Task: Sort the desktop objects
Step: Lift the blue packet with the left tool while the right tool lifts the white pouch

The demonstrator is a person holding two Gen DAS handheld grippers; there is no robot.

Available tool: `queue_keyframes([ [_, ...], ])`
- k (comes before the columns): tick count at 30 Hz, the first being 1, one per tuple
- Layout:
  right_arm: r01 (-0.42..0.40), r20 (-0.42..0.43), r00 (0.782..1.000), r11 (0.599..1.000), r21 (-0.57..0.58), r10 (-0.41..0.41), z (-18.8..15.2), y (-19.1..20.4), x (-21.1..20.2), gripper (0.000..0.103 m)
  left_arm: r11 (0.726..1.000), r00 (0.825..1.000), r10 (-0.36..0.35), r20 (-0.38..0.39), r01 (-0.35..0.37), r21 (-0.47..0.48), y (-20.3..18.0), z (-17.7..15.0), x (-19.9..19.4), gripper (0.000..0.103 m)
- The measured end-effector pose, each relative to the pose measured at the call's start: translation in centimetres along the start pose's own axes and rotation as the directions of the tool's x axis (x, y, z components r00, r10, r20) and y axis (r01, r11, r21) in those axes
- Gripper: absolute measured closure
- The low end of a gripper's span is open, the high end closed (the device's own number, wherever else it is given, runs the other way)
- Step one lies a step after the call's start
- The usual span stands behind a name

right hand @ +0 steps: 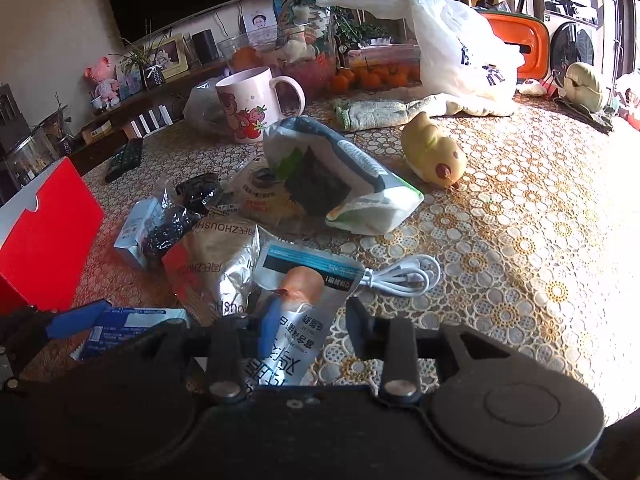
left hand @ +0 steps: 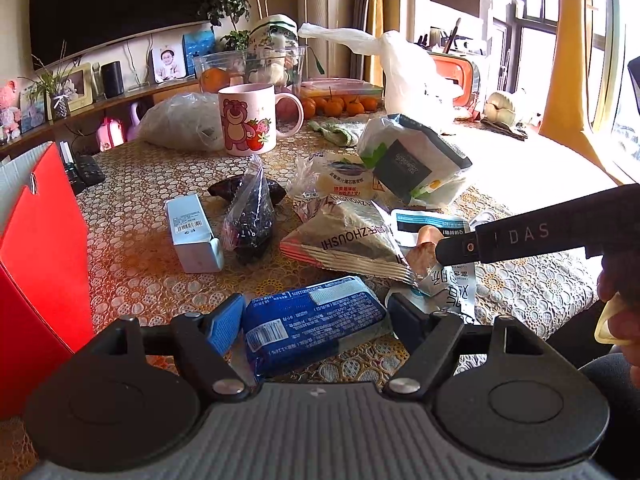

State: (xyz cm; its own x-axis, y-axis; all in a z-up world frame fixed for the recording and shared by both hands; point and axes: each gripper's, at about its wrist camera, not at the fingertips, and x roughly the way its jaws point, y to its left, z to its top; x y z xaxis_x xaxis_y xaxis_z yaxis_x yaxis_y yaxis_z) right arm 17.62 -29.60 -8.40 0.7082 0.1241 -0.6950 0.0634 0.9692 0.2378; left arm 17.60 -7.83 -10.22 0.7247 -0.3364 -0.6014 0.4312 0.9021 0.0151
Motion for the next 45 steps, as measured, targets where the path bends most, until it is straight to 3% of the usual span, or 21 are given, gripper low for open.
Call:
queue_keyframes([
  [3,-0.018,-0.006,1.0,0.998,0.053,0.018,-0.2,-0.6,0.0,0.038,1.0,1.0,0.001,-0.002,-0.001,-0.003,0.1,-0.1,0.0,0.026],
  [6,-0.019,-0.031,0.999,0.998,0.066,0.021,-0.2,-0.6,0.5,0.039,1.0,1.0,0.0,-0.004,-0.001,-0.007,0.1,-0.1,0.1,0.026],
  [11,0.028,-0.001,1.0,0.999,-0.033,-0.028,-0.6,1.1,1.1,0.04,1.0,1.0,0.001,-0.005,-0.001,-0.009,0.2,-0.3,0.2,0.025],
  [13,0.057,0.015,0.998,0.994,-0.089,-0.056,-0.9,2.0,1.4,0.043,1.0,1.0,0.0,-0.008,0.0,-0.014,0.4,-0.4,0.3,0.025],
  [15,0.058,0.03,0.998,0.989,-0.133,-0.055,-1.3,2.8,1.6,0.053,1.0,1.0,0.001,-0.012,-0.002,-0.02,0.6,-0.5,0.4,0.025],
  [20,0.048,0.069,0.997,0.992,-0.12,-0.04,-1.1,2.5,1.1,0.071,1.0,1.0,0.004,-0.012,-0.004,-0.026,0.7,-0.5,0.4,0.025],
  [31,0.019,0.09,0.996,0.999,-0.05,-0.015,-0.3,1.4,-1.1,0.082,1.0,1.0,0.0,0.011,0.0,-0.023,0.0,0.5,-1.1,0.025],
  [32,0.019,0.092,0.996,0.999,-0.046,-0.014,-0.2,1.4,-1.3,0.086,1.0,1.0,0.0,0.013,0.0,-0.021,-0.1,0.7,-1.3,0.025],
  [33,0.015,0.098,0.995,0.999,-0.04,-0.011,-0.2,1.2,-1.6,0.103,1.0,1.0,0.001,0.016,0.0,-0.02,-0.2,0.8,-1.5,0.025],
  [45,0.0,0.108,0.994,1.0,-0.024,0.002,0.1,0.5,-3.0,0.103,1.0,0.999,0.016,0.039,-0.015,-0.021,-0.7,1.5,-3.7,0.025],
])
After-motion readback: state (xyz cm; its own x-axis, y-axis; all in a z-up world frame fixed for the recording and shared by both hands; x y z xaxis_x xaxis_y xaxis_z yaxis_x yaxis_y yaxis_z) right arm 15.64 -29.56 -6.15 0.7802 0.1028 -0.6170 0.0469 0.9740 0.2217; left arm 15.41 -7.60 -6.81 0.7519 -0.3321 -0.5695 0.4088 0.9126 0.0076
